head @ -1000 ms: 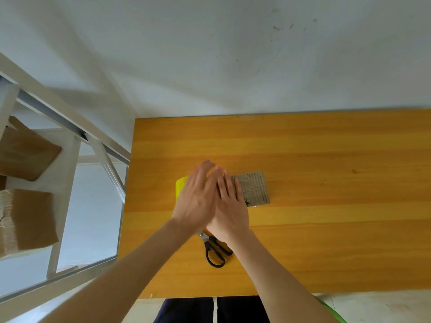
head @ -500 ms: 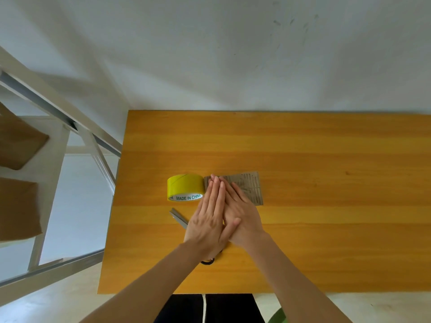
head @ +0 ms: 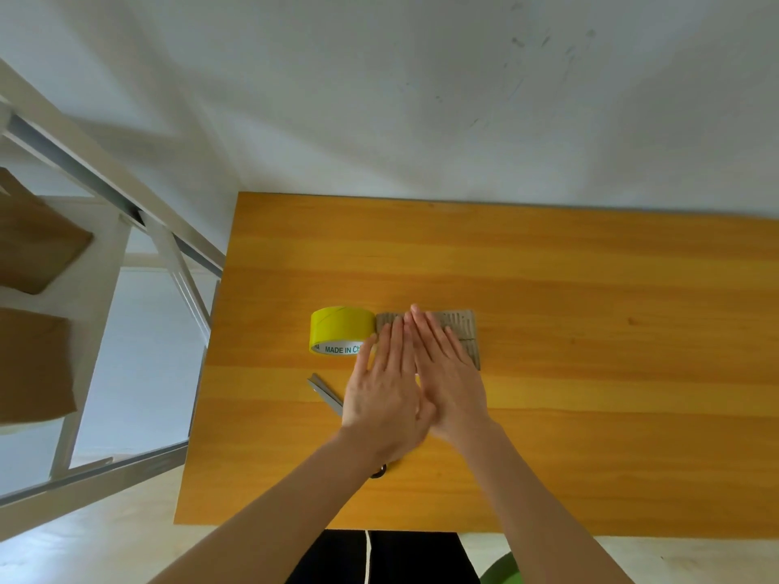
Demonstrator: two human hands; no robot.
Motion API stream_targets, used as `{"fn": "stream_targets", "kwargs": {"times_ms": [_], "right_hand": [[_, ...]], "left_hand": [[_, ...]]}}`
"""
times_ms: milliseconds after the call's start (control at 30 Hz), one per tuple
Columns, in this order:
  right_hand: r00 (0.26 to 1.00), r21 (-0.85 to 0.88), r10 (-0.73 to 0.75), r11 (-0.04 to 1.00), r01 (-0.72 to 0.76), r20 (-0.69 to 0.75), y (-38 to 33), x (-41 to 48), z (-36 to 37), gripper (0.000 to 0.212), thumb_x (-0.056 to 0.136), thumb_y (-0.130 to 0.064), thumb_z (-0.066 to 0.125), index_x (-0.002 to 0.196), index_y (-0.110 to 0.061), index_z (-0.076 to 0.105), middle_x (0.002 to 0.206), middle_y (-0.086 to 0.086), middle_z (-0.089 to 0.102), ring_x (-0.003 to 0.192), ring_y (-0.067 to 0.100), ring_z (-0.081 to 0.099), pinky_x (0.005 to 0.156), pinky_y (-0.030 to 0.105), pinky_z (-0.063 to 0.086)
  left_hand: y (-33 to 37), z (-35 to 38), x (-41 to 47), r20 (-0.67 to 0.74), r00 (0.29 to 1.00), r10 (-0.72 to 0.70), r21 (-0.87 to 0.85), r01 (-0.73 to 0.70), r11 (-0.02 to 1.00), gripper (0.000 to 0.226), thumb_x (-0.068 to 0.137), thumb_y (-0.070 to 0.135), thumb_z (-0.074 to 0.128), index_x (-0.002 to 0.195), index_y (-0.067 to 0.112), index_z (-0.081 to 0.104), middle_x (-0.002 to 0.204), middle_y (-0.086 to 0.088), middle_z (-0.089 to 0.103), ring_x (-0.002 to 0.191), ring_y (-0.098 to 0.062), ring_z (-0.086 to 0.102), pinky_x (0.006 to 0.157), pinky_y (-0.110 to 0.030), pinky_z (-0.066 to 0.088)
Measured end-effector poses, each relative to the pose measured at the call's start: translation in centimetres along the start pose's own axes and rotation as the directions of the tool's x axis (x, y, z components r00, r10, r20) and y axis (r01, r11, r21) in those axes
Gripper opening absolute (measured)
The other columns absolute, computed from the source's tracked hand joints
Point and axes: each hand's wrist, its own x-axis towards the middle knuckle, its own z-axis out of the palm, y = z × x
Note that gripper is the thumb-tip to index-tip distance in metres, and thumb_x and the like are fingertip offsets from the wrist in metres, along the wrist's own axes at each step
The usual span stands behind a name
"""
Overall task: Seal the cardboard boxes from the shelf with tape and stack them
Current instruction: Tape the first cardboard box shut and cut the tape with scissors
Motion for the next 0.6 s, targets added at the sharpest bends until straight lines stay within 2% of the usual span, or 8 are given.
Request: {"fn": "stream_targets", "kwargs": {"times_ms": [67, 167, 333, 433, 600], "right_hand": [[0.999, 0.013, -0.028, 1.000, 0.028, 0.043, 0.2, 0.1, -0.1, 0.086, 0.096, -0.026, 0.047, 0.150, -0.017, -0.019, 0.158, -0.002, -0.027, 0.145, 0.009, -0.025, 0.119, 0.026, -0.012], [0.995, 0.039, -0.062, 0.998, 0.059, 0.083, 0.5, 0.0, -0.5, 0.098, 0.085, -0.012, 0.052, 0.147, -0.019, -0.025, 0.156, -0.005, -0.031, 0.144, 0.008, -0.028, 0.118, 0.026, -0.014], [0.999, -0.087, 0.018, 0.996, -0.015, 0.035, 1.7, -0.9, -1.1, 0.094, 0.093, -0.016, 0.051, 0.147, -0.018, -0.025, 0.157, -0.003, -0.029, 0.144, 0.012, -0.027, 0.118, 0.031, -0.013], [0.998, -0.088, 0.063, 0.994, -0.062, 0.008, 2.2, -1.3, -1.4, 0.092, 0.095, -0.014, 0.051, 0.147, -0.019, -0.025, 0.157, -0.003, -0.028, 0.144, 0.012, -0.027, 0.117, 0.031, -0.014], [0.995, -0.050, 0.098, 0.994, -0.097, 0.012, 2.7, -1.6, -1.4, 0.097, 0.095, -0.011, 0.052, 0.146, -0.023, -0.030, 0.156, -0.006, -0.032, 0.144, 0.012, -0.029, 0.118, 0.029, -0.010]], "left_hand": [[0.6, -0.3, 0.7, -0.024, 1.000, 0.007, 0.136, -0.004, 0.991, 0.081, 0.090, 0.039, 0.023, 0.140, -0.007, -0.022, 0.156, -0.024, -0.012, 0.145, -0.035, -0.013, 0.110, -0.044, -0.025], [0.3, -0.3, 1.7, 0.083, 0.996, -0.024, 0.292, -0.001, 0.956, 0.086, 0.094, 0.039, 0.027, 0.138, -0.010, -0.027, 0.150, -0.030, -0.026, 0.138, -0.042, -0.028, 0.111, -0.049, -0.022], [-0.8, 0.4, 1.8, 0.048, 0.998, 0.026, 0.269, -0.038, 0.962, 0.094, 0.092, 0.025, 0.041, 0.136, -0.001, -0.038, 0.140, -0.037, -0.037, 0.134, -0.045, -0.033, 0.109, -0.050, -0.025], [-1.1, 0.7, 2.0, 0.031, 0.998, 0.057, 0.257, -0.064, 0.964, 0.102, 0.088, 0.019, 0.048, 0.137, 0.010, -0.040, 0.140, -0.039, -0.036, 0.134, -0.047, -0.032, 0.108, -0.049, -0.026], [-1.0, 0.9, 2.0, 0.004, 0.998, 0.060, 0.264, -0.059, 0.963, 0.101, 0.087, 0.020, 0.049, 0.141, 0.013, -0.035, 0.142, -0.037, -0.034, 0.136, -0.045, -0.031, 0.108, -0.049, -0.027]]}}
